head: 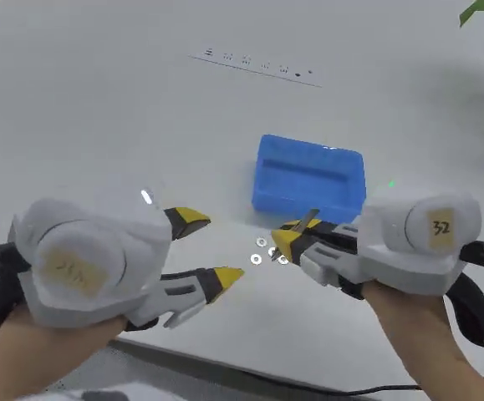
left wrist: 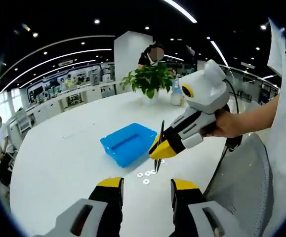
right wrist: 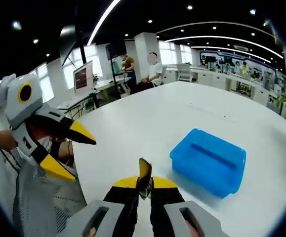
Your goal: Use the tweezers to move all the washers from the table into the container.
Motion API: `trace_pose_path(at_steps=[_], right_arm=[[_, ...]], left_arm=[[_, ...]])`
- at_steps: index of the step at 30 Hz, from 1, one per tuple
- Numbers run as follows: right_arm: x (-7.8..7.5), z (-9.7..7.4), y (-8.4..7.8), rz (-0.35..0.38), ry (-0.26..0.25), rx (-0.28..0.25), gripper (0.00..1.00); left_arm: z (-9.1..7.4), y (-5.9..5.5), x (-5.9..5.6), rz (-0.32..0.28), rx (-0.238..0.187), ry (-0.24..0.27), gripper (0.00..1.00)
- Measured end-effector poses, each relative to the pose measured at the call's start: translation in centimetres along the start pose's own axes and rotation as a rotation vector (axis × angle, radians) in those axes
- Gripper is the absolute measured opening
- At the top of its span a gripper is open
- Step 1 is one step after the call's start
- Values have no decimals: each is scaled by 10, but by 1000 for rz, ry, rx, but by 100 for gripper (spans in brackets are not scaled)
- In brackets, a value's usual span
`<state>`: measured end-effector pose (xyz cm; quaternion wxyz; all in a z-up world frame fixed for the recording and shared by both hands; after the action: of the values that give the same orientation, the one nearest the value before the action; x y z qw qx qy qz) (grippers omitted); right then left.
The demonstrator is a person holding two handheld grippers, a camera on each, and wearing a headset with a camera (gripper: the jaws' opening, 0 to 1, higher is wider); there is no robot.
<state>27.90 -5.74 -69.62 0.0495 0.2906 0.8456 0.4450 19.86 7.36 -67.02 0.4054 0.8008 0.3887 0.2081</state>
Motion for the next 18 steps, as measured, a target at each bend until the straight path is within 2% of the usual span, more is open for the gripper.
trace_pose_path(at_steps=[3,6,7,9,11,14,18], right_arm=[[-6,9,3,11,3,-6,4],[-8,19,2,9,0,7,4],[-8,23,1,8,3,14,4],[-11,30,-3,1,6,32,5],[-12,34,-5,-17,-3,46,5],[-12,39,-6,-14,-8,47,5],[-10,45,-11,-9,-3,58,5]], left_arm=[[-5,-15,3,-37,24,43,39],[-2,-28,8,-62,38,52,46],[0,-31,8,-80,37,59,48],[1,-34,9,-77,40,76,52],[2,-35,9,-70,34,94,59],[4,-34,11,-92,-1,123,74],[0,-27,13,-84,-52,178,84]])
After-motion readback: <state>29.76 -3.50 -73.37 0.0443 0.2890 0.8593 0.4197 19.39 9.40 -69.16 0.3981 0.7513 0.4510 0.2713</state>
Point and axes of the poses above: the centre of the closed fingertips' face, and the gripper's own axes: z roughly forward along the fingers, x roughly to its left, y roughly out of its top, the point moved 6 cm from there along -z, roughly backward along the fingers, and after that the axes turned 3 degrees about x, right-handed, at the moved point
